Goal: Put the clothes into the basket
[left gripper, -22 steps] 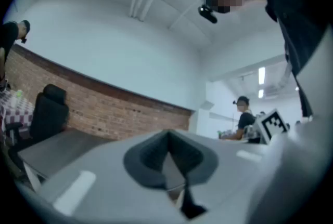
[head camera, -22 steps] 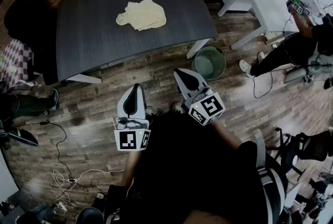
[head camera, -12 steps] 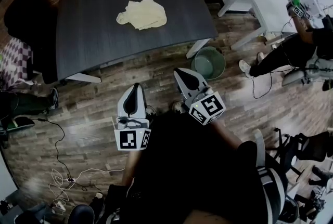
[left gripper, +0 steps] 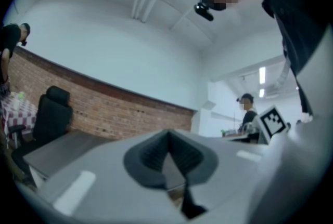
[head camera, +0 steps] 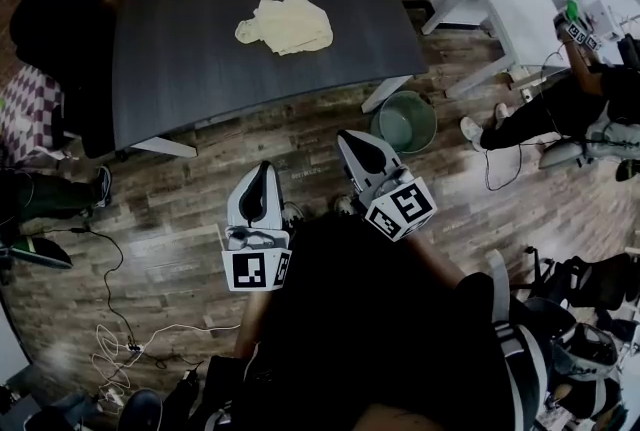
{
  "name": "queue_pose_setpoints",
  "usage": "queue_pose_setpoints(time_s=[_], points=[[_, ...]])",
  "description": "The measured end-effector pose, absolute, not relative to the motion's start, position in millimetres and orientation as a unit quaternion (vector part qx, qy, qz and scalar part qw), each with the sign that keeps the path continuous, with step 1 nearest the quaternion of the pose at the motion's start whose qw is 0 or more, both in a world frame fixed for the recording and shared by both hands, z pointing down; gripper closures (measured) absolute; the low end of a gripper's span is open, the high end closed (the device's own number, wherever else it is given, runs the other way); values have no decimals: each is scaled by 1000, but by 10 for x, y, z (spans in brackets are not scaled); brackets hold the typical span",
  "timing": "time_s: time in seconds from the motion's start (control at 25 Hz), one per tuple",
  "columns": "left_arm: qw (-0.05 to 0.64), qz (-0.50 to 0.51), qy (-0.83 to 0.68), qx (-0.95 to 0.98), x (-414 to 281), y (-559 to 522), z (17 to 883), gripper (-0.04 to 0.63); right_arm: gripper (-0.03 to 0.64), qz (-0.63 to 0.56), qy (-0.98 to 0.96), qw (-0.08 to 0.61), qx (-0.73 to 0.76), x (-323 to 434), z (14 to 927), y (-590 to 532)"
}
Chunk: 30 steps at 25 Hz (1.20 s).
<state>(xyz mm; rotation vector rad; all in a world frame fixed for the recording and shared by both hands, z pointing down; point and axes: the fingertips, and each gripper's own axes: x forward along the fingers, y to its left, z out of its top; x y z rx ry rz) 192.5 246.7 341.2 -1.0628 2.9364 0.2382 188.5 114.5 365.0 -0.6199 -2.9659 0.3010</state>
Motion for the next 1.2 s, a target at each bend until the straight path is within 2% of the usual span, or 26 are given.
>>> queue_pose_setpoints(time_s=[0.6,1.2], points=[[2,67,930,-362,1859,2848,3551,591,611,93,-977,63,-182,1845,3797,1537],[-1,67,933,-354,1211,2408,3513,591,611,89,-974,49,-201,1101,3755,1120]])
